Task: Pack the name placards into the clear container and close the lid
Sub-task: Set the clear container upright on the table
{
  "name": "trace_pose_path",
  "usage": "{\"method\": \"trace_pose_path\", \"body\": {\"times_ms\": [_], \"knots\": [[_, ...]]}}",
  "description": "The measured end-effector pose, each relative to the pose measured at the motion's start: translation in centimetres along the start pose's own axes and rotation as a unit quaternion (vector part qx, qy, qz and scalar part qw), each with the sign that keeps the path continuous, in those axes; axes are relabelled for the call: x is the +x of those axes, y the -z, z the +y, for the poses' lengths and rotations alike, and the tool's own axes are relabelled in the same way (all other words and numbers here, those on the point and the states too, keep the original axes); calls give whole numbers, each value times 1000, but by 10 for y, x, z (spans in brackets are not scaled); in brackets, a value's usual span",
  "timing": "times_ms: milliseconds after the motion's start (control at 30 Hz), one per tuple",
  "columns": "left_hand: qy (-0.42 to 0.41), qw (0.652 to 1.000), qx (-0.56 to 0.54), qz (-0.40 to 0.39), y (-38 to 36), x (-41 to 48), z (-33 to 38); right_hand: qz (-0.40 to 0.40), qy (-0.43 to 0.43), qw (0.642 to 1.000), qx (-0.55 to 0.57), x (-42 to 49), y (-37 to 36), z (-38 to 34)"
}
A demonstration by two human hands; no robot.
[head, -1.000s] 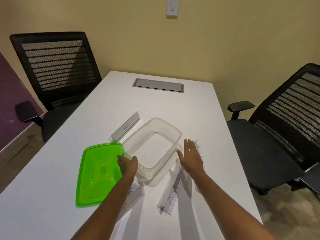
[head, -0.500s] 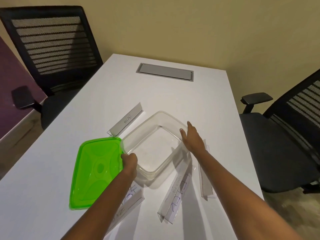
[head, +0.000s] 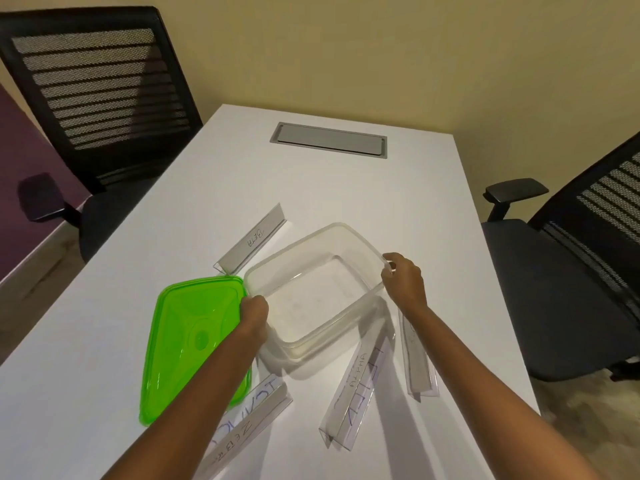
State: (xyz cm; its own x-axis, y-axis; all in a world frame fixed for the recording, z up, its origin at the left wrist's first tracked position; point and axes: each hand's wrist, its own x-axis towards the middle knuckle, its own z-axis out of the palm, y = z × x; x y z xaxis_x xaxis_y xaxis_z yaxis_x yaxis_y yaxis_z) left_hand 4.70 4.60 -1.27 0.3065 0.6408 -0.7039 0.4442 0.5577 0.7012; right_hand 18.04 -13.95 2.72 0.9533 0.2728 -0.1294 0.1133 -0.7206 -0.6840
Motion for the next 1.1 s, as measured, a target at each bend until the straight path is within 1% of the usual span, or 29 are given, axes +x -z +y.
{"method": "trace_pose_path", "body": {"times_ms": [67, 100, 300, 533, 967, 1100], "knots": [[4, 1000, -13, -18, 1, 7, 4, 4, -8, 1000, 16, -9, 3, 3], [-7, 1000, -28, -12, 4, 14, 6, 5, -14, 1000, 25, -15, 3, 4], [-95, 995, 27, -7, 10, 21, 30, 4, -39, 997, 66, -43, -2, 12], [-104, 993, 57, -16, 14, 31, 33, 2, -54, 996, 72, -61, -11, 17], [-112, 989, 95, -29, 10, 46, 28, 7, -30, 998, 51, -80, -13, 30], [-141, 982, 125, -21, 12, 44, 25, 11, -31, 998, 61, -82, -14, 32]]}}
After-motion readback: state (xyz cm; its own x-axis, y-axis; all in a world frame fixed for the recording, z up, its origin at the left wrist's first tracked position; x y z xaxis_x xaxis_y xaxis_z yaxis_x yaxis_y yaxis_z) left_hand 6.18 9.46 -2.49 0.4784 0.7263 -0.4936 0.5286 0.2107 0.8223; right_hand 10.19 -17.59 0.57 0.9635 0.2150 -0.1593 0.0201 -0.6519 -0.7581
